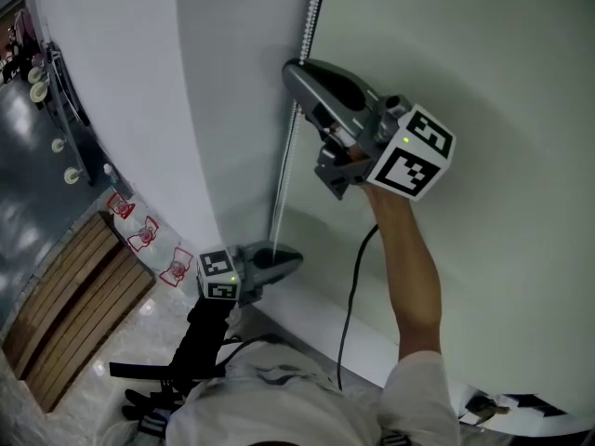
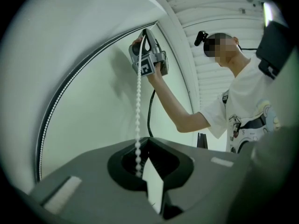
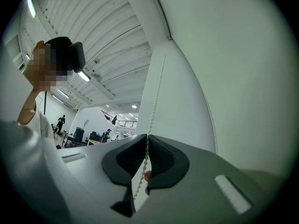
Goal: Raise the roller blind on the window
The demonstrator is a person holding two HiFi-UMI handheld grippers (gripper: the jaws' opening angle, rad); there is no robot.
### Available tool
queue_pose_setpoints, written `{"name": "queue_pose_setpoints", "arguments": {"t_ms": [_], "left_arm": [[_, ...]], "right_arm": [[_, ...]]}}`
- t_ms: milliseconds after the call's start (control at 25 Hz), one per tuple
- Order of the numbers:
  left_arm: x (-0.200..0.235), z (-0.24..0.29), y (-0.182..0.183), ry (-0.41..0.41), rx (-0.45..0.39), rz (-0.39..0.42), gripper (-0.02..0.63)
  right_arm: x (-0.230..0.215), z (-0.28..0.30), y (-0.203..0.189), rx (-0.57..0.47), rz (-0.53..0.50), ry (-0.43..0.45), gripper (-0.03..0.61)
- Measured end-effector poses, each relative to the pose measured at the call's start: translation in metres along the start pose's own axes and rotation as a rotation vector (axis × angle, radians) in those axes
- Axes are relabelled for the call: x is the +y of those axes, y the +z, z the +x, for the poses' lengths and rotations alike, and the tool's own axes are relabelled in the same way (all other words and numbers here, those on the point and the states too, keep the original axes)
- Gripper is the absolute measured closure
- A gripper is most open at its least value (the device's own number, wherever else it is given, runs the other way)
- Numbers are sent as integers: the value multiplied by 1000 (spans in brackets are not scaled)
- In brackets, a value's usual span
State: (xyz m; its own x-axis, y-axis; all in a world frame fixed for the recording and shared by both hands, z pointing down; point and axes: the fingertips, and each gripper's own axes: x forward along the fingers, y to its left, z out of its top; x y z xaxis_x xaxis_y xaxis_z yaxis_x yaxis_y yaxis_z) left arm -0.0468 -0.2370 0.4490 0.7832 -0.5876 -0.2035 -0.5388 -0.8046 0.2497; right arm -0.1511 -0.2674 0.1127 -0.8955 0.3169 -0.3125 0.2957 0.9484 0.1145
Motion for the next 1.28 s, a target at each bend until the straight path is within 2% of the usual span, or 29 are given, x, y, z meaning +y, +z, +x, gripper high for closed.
{"name": "queue_pose_setpoints", "arguments": {"t_ms": [840,1280], "left_arm": [[1,1,4,-6,-3,4,615],[2,-2,0,8,-9,-11,615]], "right_arm": [[39,-39,-137,167,139,5,566],[68,-75,-253,412,269,34,566]]}}
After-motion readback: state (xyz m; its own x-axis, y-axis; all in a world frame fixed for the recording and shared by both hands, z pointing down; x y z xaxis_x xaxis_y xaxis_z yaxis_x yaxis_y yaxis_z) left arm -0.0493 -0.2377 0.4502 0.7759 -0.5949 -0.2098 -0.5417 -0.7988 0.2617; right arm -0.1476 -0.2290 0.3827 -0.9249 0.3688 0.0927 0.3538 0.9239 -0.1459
